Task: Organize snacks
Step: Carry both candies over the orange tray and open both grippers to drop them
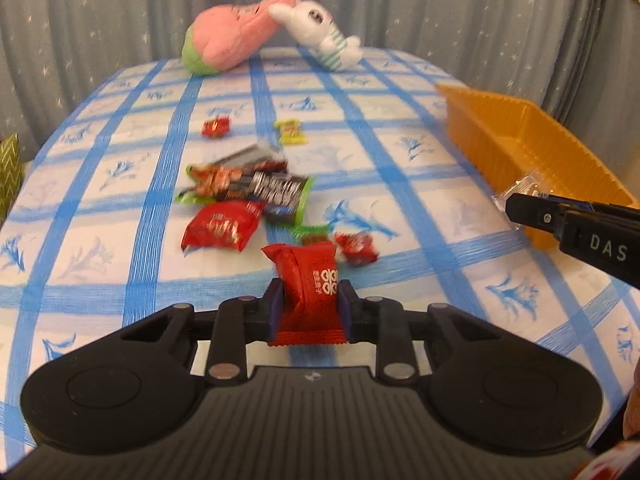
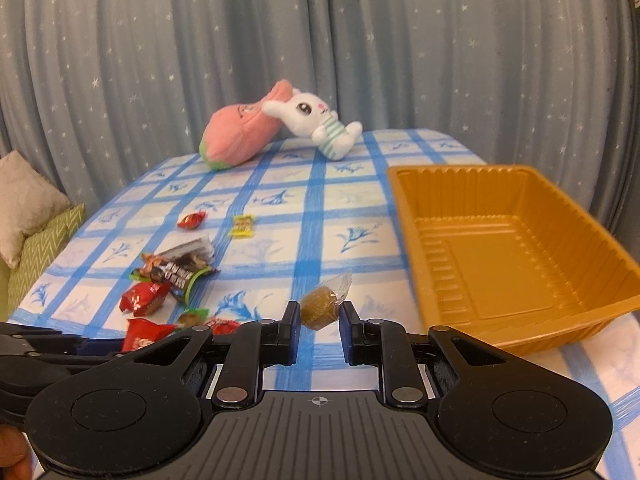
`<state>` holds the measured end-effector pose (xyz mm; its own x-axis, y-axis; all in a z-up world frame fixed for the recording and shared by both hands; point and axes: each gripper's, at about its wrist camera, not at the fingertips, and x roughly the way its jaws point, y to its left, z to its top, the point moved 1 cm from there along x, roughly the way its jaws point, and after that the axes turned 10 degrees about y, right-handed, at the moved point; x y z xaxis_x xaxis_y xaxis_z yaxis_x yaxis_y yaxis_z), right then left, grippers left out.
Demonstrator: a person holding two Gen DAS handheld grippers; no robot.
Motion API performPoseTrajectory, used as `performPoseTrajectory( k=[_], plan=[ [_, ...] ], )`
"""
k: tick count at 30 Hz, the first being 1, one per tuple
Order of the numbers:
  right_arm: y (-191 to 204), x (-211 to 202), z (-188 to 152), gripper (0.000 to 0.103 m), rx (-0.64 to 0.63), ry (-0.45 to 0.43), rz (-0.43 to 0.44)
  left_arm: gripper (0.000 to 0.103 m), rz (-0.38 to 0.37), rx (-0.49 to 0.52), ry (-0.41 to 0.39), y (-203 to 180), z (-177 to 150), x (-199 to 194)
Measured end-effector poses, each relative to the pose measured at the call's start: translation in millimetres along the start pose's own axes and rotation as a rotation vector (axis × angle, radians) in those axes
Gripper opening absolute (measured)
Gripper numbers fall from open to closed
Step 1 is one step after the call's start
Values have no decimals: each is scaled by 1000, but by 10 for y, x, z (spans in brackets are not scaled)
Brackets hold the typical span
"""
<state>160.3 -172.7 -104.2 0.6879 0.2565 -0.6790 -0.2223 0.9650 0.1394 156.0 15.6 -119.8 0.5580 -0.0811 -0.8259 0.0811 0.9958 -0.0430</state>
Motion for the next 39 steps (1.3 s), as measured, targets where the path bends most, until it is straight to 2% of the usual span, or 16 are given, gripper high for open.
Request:
performPoseTrajectory(
  k=[4,13,17,20,27,29,39],
  plan=[
    [-160,-149,55,21,8,-28,-21,25,-23,26,-35,-167,86,-129],
    [-858,-480,316,21,28,-67,-109,25,-167,114,-111,-922,468,-236],
    [-1257,-509,408,21,33,-40,-155,25,-250,120,-113,-1259,666,-143],
    [-1520,-483,403,21,77,-13,-170,25,-285,128,-104,-1472,780,-34],
    [-1789,-470,387,21,190,4,-134,26,-319,156,-106,-1757,901,124],
    [-1813,-469,403,21,200,7,-128,32,-316,159,-115,-1790,918,151],
    [-1778,-468,422,21,205,7,-111,41,-255,144,-110,-1476,776,48]
  ],
)
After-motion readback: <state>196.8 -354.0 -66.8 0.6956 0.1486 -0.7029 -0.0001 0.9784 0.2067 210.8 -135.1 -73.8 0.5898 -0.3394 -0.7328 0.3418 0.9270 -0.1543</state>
